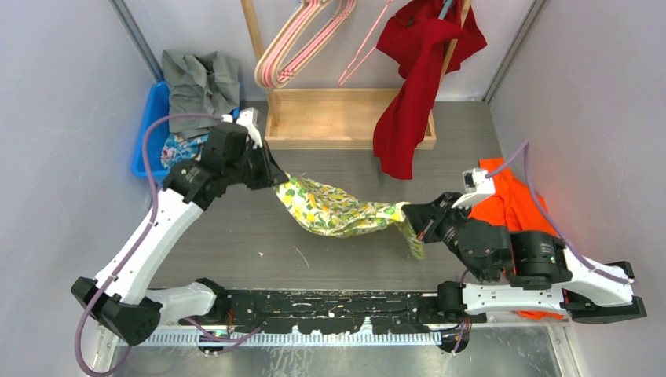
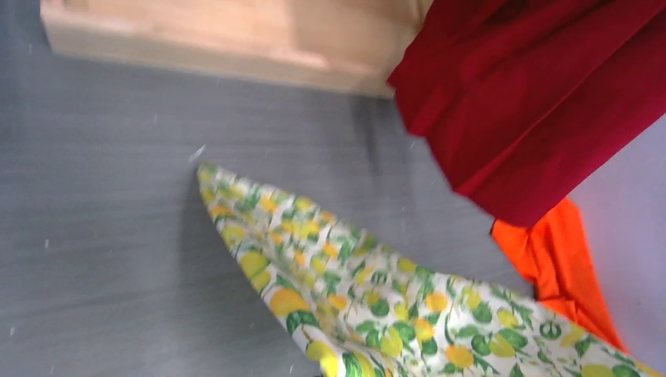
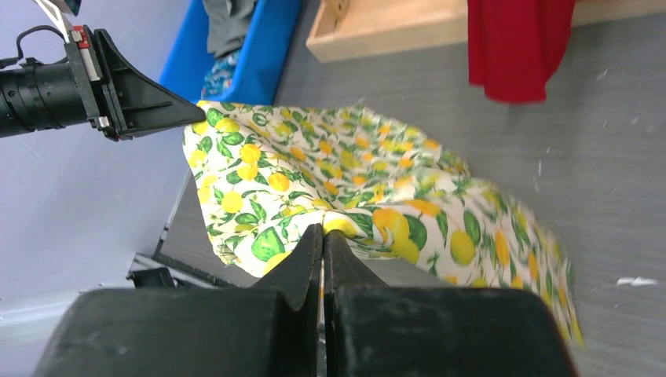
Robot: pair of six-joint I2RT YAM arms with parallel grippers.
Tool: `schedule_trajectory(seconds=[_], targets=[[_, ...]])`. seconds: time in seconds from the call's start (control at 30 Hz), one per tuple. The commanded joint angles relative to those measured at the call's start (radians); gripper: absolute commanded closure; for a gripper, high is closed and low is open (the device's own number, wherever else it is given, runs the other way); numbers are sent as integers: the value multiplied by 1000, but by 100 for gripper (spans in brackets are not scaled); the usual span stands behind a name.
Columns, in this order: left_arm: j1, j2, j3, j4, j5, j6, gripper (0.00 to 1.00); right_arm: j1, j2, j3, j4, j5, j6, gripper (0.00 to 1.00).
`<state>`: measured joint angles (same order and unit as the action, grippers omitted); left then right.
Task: Place the skirt on the hanger
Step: Flatten out the skirt at the center of the board.
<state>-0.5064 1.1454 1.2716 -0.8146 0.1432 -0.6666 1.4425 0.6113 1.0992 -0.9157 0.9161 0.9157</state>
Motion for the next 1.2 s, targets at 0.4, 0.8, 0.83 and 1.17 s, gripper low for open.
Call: schedule_trajectory(seconds=[0.4, 0.8, 0.83, 1.17], targets=[[106, 291, 549, -150, 104, 59, 100, -4, 80, 297, 27, 334, -407, 99], [167, 331, 567, -114, 134, 56, 100, -354, 320, 281, 224, -9, -566, 99], [178, 334, 570, -111, 143, 55, 100, -458, 337, 275, 246, -140, -553, 99], [303, 457, 713, -66, 246, 46, 100, -1007, 610, 449, 362, -756, -549, 99]])
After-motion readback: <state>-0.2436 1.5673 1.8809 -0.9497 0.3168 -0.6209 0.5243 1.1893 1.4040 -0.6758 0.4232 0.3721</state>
